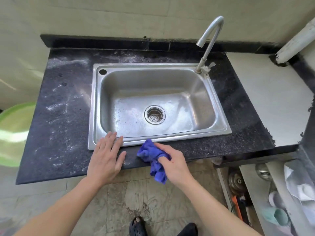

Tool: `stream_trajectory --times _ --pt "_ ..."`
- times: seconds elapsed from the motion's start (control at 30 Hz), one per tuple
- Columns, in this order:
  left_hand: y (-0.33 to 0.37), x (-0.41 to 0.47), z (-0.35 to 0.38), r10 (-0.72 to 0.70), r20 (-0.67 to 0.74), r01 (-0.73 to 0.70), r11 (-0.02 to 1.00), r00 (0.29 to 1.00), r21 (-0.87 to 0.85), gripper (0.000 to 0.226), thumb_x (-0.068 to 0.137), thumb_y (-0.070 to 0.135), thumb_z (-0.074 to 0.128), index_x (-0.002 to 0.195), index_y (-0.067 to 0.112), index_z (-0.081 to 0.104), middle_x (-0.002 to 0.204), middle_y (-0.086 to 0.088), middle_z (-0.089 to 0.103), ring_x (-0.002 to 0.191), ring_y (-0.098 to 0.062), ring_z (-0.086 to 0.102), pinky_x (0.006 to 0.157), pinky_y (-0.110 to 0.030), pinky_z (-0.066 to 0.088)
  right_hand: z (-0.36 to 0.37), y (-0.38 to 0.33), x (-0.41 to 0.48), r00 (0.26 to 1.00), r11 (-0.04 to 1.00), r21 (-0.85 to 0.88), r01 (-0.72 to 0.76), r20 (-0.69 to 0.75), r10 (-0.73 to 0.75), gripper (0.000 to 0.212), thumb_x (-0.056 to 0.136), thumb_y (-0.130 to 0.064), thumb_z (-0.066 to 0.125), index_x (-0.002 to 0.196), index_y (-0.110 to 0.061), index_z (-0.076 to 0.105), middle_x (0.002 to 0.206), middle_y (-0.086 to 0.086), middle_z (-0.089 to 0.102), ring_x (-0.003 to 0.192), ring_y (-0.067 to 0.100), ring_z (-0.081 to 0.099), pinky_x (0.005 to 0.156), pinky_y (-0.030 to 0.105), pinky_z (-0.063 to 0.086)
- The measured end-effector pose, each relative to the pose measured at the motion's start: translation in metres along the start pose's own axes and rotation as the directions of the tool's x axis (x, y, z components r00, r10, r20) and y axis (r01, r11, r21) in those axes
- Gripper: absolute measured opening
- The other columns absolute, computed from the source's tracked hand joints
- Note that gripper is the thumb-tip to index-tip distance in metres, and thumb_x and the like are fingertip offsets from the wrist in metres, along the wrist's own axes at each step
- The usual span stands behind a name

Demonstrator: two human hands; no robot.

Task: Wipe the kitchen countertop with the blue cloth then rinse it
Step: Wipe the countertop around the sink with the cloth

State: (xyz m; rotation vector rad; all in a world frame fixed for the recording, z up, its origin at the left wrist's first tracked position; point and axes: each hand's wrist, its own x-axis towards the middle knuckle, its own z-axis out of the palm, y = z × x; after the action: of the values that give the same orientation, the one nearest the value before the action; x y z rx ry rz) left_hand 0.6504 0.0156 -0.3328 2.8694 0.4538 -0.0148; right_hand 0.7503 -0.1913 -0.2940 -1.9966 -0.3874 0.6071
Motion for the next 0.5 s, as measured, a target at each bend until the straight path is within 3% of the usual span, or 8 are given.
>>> stream_trajectory --times 0.03,0.13,0.2,0.27,0.37,0.5 --pt "-0.012 -0.006 -0.005 -0.027 -0.026 0.027 1.0 0.999 0.005 0.061 0.097 0.047 0.029 0.132 0.003 0.053 0.142 -0.021 0.047 0.135 -0.038 0.039 0.112 -0.049 0.025 -0.017 -0.001 0.001 0.997 0.999 0.043 -0.028 -0.072 0.031 0.049 0.079 0.0 0.052 0.116 -0.03 0.066 0.109 -0.004 0.069 0.1 0.012 0.062 0.084 0.018 0.045" --pt "-0.06 -0.026 -0.017 -0.171 -0.087 0.175 0.984 0.981 0.041 0.062 0.091 0.045 0.034 0.131 0.002 0.054 0.142 -0.022 0.046 0.135 -0.041 0.036 0.112 -0.055 0.025 -0.065 0.027 0.005 0.881 0.926 -0.323 -0.196 -0.472 0.022 0.043 0.087 -0.005 0.054 0.126 -0.021 0.06 0.117 0.002 0.063 0.11 0.025 0.049 0.09 0.031 0.04" --pt "-0.086 -0.037 -0.018 -0.232 -0.077 0.238 0.968 0.97 0.077 0.066 0.09 0.047 0.033 0.134 0.003 0.052 0.144 -0.023 0.044 0.135 -0.041 0.036 0.11 -0.055 0.024 -0.061 0.042 0.005 0.823 0.837 -0.449 -0.313 -0.568 0.002 0.045 0.088 -0.008 0.056 0.132 -0.016 0.055 0.126 0.009 0.056 0.11 0.031 0.042 0.089 0.044 0.044" --pt "-0.099 -0.042 -0.015 -0.242 -0.062 0.247 0.964 0.968 0.096 0.067 0.09 0.048 0.031 0.137 0.003 0.049 0.147 -0.022 0.04 0.137 -0.04 0.035 0.11 -0.055 0.023 -0.031 0.048 0.003 0.845 0.801 -0.548 -0.242 -0.525 -0.104 0.05 0.081 -0.004 0.065 0.129 -0.012 0.057 0.12 0.013 0.054 0.103 0.03 0.04 0.081 0.049 0.048" --pt "-0.102 -0.041 -0.01 -0.222 -0.082 0.23 0.968 0.972 0.102 0.067 0.09 0.046 0.032 0.138 0.003 0.048 0.148 -0.023 0.039 0.137 -0.041 0.034 0.111 -0.055 0.023 0.031 0.036 0.0 0.893 0.751 -0.659 -0.036 -0.359 -0.272 0.057 0.069 -0.002 0.074 0.124 -0.007 0.06 0.114 0.015 0.055 0.098 0.03 0.043 0.079 0.045 0.049" --pt "-0.104 -0.042 -0.009 -0.218 -0.098 0.228 0.969 0.971 0.1 0.066 0.091 0.046 0.032 0.139 0.004 0.048 0.149 -0.021 0.039 0.138 -0.039 0.033 0.113 -0.054 0.022 0.109 -0.004 -0.002 0.94 0.793 -0.591 0.148 -0.164 -0.298 0.052 0.071 -0.011 0.063 0.123 -0.011 0.06 0.115 0.011 0.056 0.1 0.026 0.045 0.08 0.041 0.048"
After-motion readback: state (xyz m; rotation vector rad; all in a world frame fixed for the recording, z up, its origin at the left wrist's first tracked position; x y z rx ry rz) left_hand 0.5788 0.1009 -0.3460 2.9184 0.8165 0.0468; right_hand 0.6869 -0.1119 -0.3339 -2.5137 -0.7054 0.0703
